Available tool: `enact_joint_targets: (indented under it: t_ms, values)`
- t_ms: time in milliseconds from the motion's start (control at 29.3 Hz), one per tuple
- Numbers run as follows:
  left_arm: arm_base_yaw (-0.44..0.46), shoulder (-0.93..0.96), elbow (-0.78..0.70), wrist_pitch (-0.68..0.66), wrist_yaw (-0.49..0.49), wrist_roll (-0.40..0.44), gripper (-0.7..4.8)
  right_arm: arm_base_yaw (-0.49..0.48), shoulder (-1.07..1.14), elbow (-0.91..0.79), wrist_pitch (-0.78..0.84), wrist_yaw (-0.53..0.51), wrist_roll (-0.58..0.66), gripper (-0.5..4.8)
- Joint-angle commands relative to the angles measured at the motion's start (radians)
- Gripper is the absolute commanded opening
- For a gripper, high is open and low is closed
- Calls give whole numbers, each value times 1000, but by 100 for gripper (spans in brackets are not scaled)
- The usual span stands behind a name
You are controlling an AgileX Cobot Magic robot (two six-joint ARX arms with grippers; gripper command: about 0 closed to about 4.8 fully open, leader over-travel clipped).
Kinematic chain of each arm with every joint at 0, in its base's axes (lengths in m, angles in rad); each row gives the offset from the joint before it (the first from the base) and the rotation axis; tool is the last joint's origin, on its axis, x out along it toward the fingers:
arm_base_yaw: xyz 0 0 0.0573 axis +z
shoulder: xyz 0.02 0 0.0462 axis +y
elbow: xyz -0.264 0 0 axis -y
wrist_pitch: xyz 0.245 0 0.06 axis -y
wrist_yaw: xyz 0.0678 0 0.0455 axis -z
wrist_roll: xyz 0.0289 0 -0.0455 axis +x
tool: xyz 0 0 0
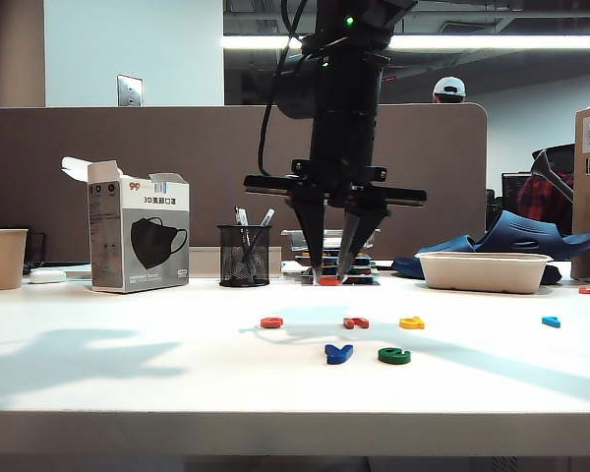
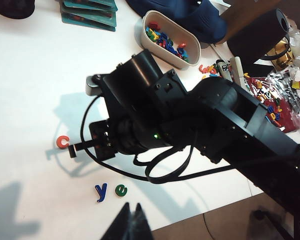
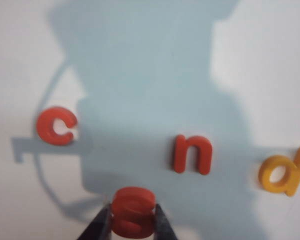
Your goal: Select the appropriate letters from the row of letter magnets placed on the table to arrange into the word "yes".
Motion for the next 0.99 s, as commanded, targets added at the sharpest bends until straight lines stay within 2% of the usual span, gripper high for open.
enact_joint_targets:
  t_ms: [34,990]
  values:
    - [-1,-3,4,13,-4,8,-5,0,-13,5,-26,7,1,103]
    - [-1,-3,4,13,-3,8,-5,-9,-158,2,-134,89,0,103]
